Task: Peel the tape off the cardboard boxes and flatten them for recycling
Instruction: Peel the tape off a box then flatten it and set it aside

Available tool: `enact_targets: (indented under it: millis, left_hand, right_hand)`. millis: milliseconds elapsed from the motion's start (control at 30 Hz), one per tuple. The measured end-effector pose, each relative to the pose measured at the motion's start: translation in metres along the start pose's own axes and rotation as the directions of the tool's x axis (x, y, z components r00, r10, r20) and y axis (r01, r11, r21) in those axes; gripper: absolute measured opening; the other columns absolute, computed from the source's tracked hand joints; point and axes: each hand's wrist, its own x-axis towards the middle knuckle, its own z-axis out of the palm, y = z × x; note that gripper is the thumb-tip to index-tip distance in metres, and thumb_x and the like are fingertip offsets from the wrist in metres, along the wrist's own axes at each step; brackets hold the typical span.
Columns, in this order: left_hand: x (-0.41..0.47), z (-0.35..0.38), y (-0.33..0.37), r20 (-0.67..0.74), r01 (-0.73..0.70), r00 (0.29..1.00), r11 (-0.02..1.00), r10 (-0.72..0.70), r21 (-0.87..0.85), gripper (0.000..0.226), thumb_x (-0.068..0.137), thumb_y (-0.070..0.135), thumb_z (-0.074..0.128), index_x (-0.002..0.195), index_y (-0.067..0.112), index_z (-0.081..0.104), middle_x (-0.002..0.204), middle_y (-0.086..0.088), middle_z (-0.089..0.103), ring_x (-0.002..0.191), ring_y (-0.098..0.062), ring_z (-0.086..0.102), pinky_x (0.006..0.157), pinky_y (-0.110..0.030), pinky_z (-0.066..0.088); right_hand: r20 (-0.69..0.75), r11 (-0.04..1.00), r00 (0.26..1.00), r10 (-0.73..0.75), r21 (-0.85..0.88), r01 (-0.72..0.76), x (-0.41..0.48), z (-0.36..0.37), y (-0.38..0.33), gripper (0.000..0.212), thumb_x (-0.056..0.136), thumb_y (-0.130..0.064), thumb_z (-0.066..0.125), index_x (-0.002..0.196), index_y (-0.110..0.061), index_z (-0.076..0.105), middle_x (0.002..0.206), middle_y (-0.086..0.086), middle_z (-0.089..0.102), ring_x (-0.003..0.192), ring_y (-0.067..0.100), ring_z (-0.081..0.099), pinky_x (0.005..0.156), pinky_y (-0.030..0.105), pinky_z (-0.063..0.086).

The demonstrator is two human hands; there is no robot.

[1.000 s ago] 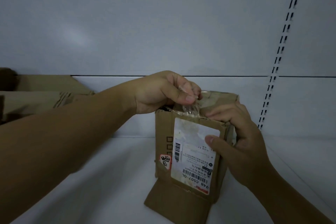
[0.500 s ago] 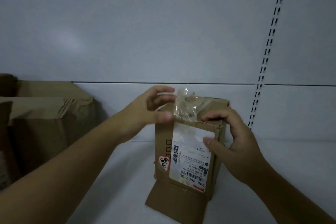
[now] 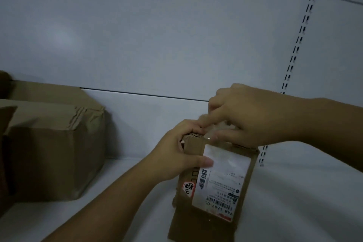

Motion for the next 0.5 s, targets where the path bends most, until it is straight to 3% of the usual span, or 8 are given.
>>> enact_targets:
  millis: [133,267,367,500]
  left_hand:
    - [0.003,0.0,0.0,-0.003,-0.021,1.0,1.0,0.021,0.012,0.044,0.061,0.012,0.087,0.095,0.025,0.062,0.101,0.008,0.06,0.091,-0.011,0.065,0.071,-0.027,0.056]
    - [0.003,-0.001,-0.003,-0.026,-0.034,0.999,0.999,0.034,0.016,0.045,0.061,0.018,0.088,0.095,0.029,0.063,0.106,0.014,0.059,0.095,-0.007,0.063,0.078,-0.033,0.057]
    - [0.004,-0.005,-0.006,-0.042,-0.049,0.998,0.996,0.053,0.08,0.047,0.059,0.025,0.089,0.099,0.032,0.064,0.111,0.019,0.058,0.1,-0.002,0.059,0.087,-0.033,0.053]
    - [0.005,-0.005,-0.008,-0.047,-0.069,0.996,0.993,0.073,0.095,0.047,0.058,0.026,0.089,0.097,0.036,0.065,0.114,0.022,0.057,0.105,0.002,0.057,0.09,-0.025,0.05]
  right_hand:
    - [0.018,0.999,0.999,-0.036,0.013,0.035,0.011,-0.001,-0.002,0.033,0.091,-0.055,0.037,0.103,-0.039,0.063,0.092,-0.014,0.057,0.086,0.004,0.046,0.082,0.029,0.039]
    - [-0.116,0.987,0.982,-0.149,-0.081,0.14,0.007,0.003,-0.001,0.02,0.082,-0.038,0.047,0.077,-0.032,0.066,0.076,-0.01,0.061,0.066,0.012,0.056,0.052,0.029,0.044]
    - [-0.177,0.992,0.977,-0.122,-0.049,0.115,-0.001,0.012,-0.004,0.014,0.083,-0.033,0.041,0.08,-0.031,0.055,0.079,-0.009,0.06,0.067,0.012,0.055,0.054,0.029,0.045]
    - [-0.218,0.998,0.975,-0.053,-0.033,0.047,-0.013,0.022,-0.001,0.02,0.088,-0.031,0.041,0.077,-0.025,0.056,0.08,-0.007,0.058,0.068,0.014,0.053,0.057,0.03,0.043]
